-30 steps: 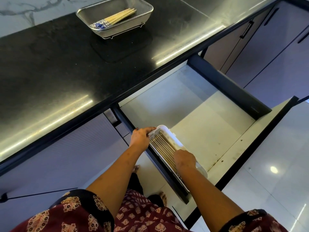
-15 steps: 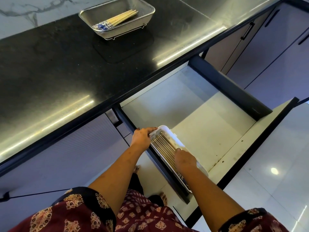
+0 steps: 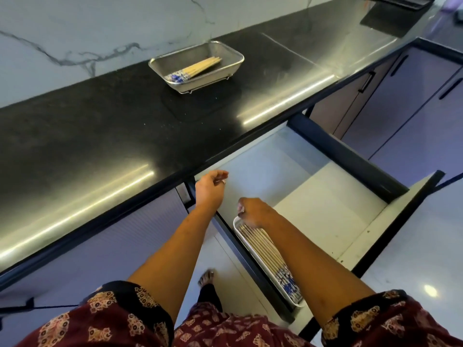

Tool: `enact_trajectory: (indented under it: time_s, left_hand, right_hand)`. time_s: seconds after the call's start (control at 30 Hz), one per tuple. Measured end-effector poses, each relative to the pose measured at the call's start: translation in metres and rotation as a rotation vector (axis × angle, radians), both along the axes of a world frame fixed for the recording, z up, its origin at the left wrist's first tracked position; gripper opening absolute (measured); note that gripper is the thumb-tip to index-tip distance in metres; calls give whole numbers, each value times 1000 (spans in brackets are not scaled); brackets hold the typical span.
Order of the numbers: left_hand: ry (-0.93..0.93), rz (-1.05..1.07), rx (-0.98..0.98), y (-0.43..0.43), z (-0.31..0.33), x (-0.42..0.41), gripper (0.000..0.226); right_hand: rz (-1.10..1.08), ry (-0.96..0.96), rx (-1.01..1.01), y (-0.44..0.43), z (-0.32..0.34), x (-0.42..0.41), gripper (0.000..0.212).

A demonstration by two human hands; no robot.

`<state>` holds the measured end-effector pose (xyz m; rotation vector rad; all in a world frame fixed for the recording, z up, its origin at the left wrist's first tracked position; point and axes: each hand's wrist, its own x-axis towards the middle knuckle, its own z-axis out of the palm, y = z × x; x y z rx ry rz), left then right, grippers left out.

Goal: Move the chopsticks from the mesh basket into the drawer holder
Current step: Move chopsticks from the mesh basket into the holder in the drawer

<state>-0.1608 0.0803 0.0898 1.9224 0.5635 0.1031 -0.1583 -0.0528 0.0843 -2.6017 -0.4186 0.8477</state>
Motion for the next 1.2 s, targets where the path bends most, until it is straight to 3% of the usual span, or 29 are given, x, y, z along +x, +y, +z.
enact_trajectory:
  time_s: [0.17, 0.43, 0.83, 1.0, 1.2]
  left_hand:
    - [-108, 141, -93, 37, 31, 24, 22]
    - [-181, 274, -251, 84, 64, 99, 19]
    - [-236, 414, -355, 199, 89, 218, 12]
    - [-192, 362, -365, 235, 92, 245, 13]
    - [-151, 271, -325, 260, 89, 274, 10]
  right_hand:
    - [-95, -128, 260, 33, 25, 28, 17]
    - [-145, -286, 494, 97, 76, 93, 18]
    - [-348, -406, 586, 216, 119, 236, 16]
    - [-474, -282, 616, 247, 123, 282, 17]
    - [-678, 4, 607, 274, 111, 328, 16]
